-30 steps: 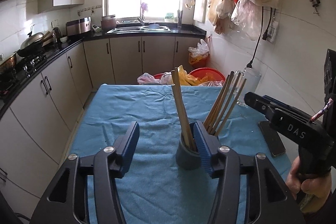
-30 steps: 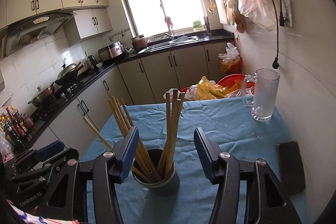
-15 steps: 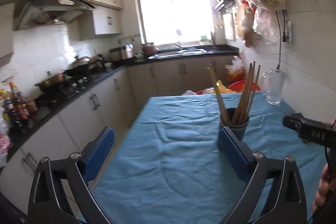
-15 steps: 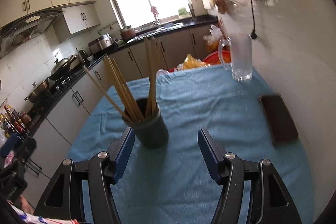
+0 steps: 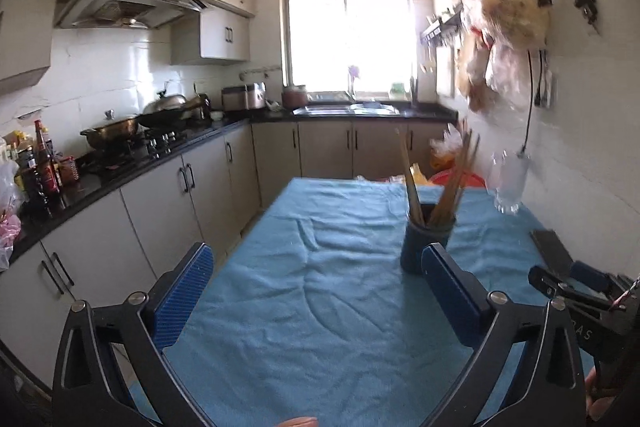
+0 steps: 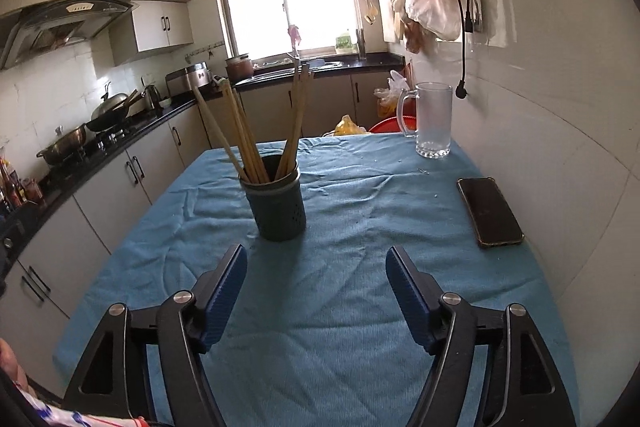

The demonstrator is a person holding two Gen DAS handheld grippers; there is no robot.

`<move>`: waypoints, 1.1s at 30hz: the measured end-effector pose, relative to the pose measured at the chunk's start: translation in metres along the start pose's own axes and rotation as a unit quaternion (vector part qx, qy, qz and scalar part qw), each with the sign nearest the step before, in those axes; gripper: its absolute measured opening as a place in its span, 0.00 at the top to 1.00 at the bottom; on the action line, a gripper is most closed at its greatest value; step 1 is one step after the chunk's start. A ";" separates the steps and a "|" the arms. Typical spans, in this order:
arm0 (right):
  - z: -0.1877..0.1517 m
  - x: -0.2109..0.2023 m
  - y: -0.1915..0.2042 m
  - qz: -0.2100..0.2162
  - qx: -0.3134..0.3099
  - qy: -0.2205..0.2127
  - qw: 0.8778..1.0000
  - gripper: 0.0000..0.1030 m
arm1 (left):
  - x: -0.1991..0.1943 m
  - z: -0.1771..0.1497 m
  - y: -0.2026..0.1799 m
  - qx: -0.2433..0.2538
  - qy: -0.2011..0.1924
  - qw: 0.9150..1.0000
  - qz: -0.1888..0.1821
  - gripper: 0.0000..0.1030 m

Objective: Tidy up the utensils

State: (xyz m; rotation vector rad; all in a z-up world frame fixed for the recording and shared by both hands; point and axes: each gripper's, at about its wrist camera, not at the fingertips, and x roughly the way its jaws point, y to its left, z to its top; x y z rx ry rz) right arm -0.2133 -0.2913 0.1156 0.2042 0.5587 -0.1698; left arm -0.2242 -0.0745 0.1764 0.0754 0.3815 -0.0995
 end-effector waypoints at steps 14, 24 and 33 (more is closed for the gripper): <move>-0.013 0.017 -0.013 -0.028 0.023 0.032 0.999 0.24 | 0.033 -0.023 -0.015 0.007 0.084 0.996 -0.028 0.00; -0.017 0.040 -0.011 -0.039 0.015 0.056 0.998 0.24 | 0.064 -0.033 -0.008 -0.017 0.135 0.990 -0.036 0.00; -0.020 0.048 0.002 -0.047 -0.008 0.061 0.997 0.23 | 0.080 -0.040 -0.004 -0.025 0.160 0.986 -0.039 0.00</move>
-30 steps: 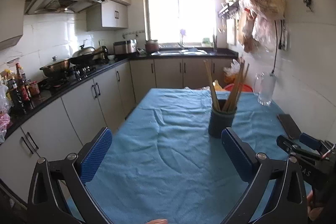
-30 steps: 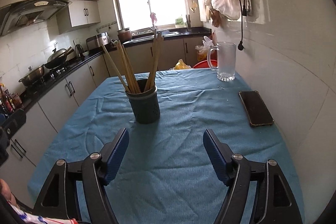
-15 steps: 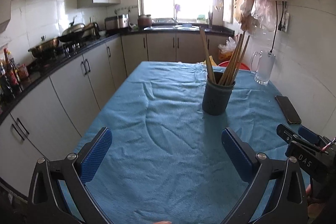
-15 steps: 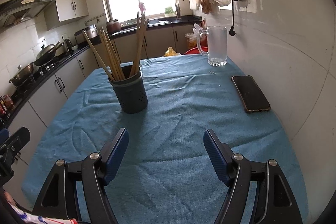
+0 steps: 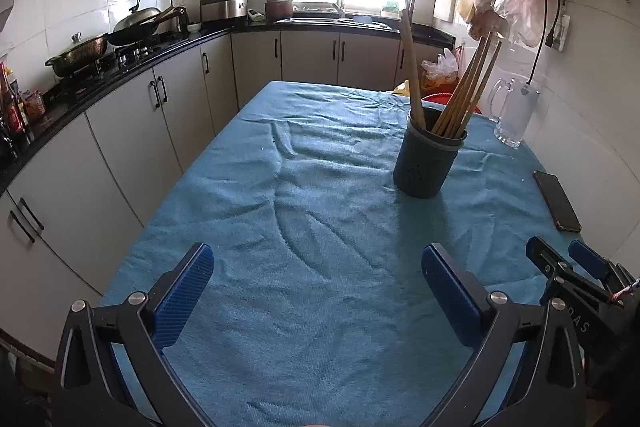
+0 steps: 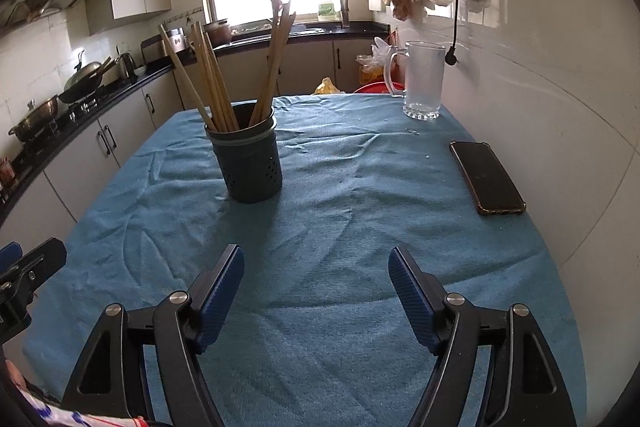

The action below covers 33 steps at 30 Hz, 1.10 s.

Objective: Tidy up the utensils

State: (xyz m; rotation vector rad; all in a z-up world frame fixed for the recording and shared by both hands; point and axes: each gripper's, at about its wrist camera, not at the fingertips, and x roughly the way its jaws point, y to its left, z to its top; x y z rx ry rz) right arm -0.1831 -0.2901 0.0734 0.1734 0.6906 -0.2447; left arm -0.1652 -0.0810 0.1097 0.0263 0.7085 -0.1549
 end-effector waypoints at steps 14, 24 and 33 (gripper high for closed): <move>0.000 0.003 0.003 -0.008 -0.007 -0.002 1.000 0.22 | 0.005 -0.001 0.000 0.004 0.003 1.000 0.003 0.00; 0.000 0.003 0.004 -0.011 -0.008 -0.005 1.000 0.22 | 0.005 -0.002 -0.003 0.008 0.006 1.000 0.001 0.00; -0.001 0.002 0.000 -0.014 -0.003 -0.005 1.000 0.21 | 0.006 -0.004 -0.003 0.011 0.009 1.000 -0.002 0.00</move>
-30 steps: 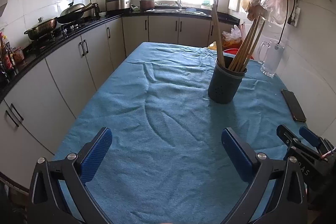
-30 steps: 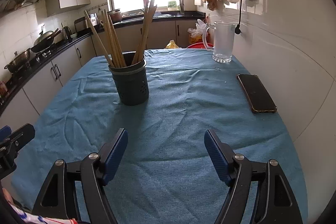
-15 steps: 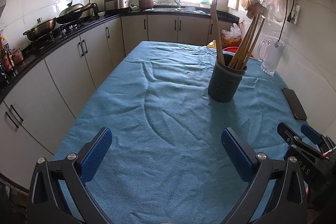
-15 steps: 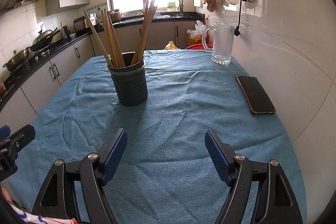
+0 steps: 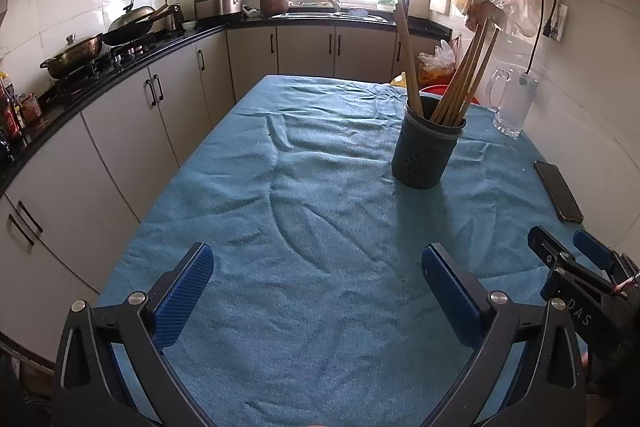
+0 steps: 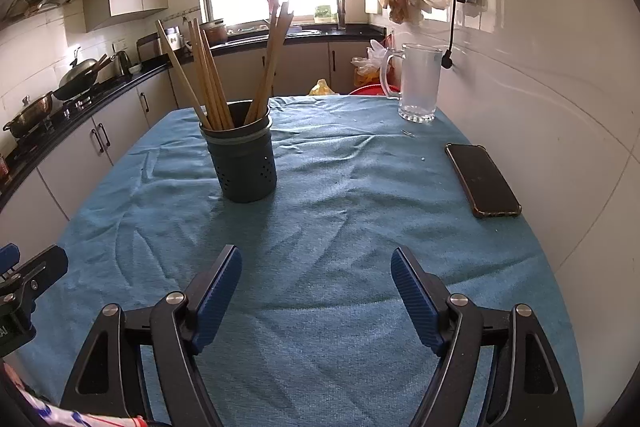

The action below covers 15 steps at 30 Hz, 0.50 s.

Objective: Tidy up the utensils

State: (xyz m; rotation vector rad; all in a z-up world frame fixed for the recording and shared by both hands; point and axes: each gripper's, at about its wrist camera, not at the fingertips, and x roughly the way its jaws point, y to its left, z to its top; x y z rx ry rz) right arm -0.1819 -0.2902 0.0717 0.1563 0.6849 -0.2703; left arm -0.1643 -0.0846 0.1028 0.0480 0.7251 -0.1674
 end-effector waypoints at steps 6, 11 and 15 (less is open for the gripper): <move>0.000 0.000 0.000 -0.001 0.000 0.000 1.000 0.20 | 0.002 -0.001 0.001 -0.001 0.005 1.000 -0.002 0.00; 0.000 0.000 0.000 0.000 0.001 0.000 1.000 0.20 | 0.004 -0.002 0.000 -0.001 0.009 1.000 -0.002 0.00; 0.000 0.000 0.000 -0.001 0.000 0.000 1.000 0.19 | 0.005 -0.002 0.001 -0.002 0.011 1.000 -0.003 0.00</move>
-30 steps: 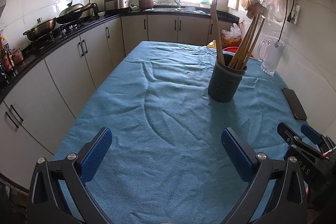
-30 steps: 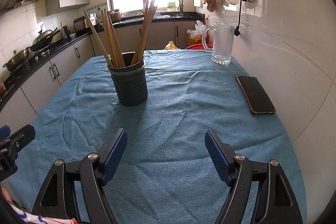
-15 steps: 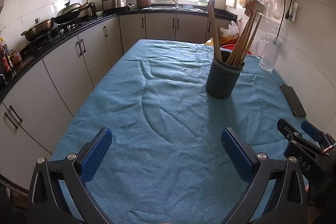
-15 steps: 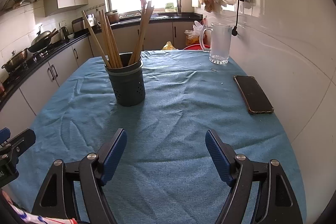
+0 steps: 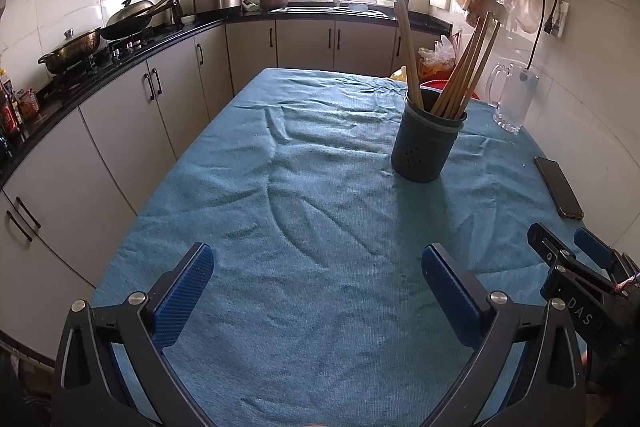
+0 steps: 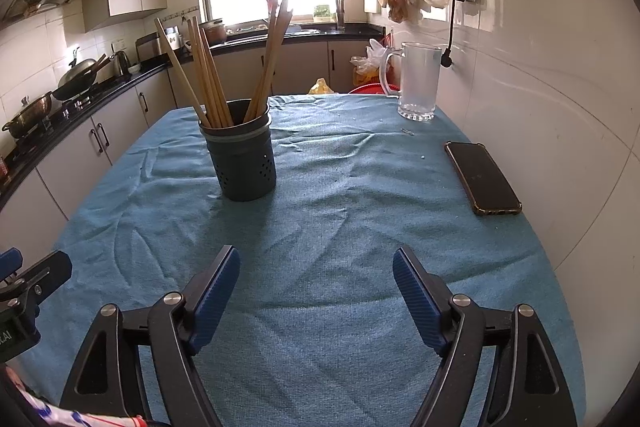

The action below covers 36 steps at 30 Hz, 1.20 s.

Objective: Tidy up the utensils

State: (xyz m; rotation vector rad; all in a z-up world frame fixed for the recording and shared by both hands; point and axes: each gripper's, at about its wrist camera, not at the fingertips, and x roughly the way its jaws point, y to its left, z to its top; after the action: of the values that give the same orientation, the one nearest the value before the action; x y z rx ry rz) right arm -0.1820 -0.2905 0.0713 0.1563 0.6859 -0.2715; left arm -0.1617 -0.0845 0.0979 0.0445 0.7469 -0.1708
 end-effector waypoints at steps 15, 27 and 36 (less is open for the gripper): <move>-0.002 -0.003 0.001 -0.006 -0.005 -0.015 1.000 0.19 | -0.001 -0.001 0.000 0.001 -0.005 1.000 0.001 0.00; 0.000 -0.003 0.001 -0.013 -0.007 -0.026 1.000 0.18 | -0.004 0.002 0.004 0.004 -0.026 1.000 0.008 0.00; 0.001 -0.001 0.014 -0.013 -0.040 -0.035 0.999 0.18 | 0.004 0.007 0.005 0.002 -0.022 1.000 0.021 0.00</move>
State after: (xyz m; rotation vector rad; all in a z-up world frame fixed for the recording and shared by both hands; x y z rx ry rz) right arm -0.1782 -0.2775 0.0729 0.0614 0.6290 -0.2723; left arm -0.1532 -0.0807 0.1003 0.0598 0.7008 -0.1331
